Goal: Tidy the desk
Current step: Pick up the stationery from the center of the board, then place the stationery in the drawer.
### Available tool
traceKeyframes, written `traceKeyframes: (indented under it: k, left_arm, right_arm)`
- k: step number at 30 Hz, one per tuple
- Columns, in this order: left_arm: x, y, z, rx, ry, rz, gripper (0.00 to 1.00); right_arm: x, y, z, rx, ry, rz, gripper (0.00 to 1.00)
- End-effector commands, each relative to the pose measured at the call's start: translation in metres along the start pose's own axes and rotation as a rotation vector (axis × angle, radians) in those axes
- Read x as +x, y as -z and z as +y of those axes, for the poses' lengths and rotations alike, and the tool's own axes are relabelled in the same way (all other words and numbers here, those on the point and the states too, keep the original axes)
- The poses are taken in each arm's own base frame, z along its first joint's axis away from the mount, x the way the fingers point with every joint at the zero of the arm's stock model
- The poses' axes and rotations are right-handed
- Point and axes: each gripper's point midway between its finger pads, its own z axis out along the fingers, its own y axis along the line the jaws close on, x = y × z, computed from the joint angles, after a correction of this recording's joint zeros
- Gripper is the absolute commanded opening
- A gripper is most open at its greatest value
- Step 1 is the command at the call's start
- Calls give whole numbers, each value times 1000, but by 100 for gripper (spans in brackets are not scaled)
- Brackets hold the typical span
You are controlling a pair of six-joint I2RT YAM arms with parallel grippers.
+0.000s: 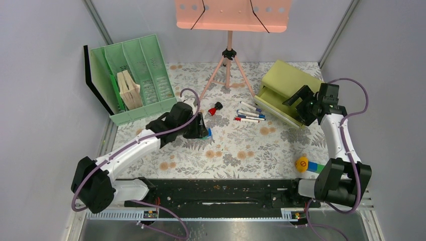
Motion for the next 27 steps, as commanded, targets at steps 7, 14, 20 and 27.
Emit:
traceKeyframes:
  k: [7, 14, 20, 27]
  left_arm:
    - [-34, -38, -74, 312, 66, 4, 8]
    - [-51, -76, -120, 406, 63, 94, 6]
    - [-64, -103, -160, 485, 106, 133, 5]
    - [-82, -120, -199, 538, 139, 130, 4]
  right_arm:
    - [-10, 13, 20, -62, 2, -25, 100]
    - [-8, 23, 16, -51, 26, -60, 99]
    - [-12, 33, 17, -36, 55, -85, 99]
    - [-18, 45, 18, -21, 78, -120, 99]
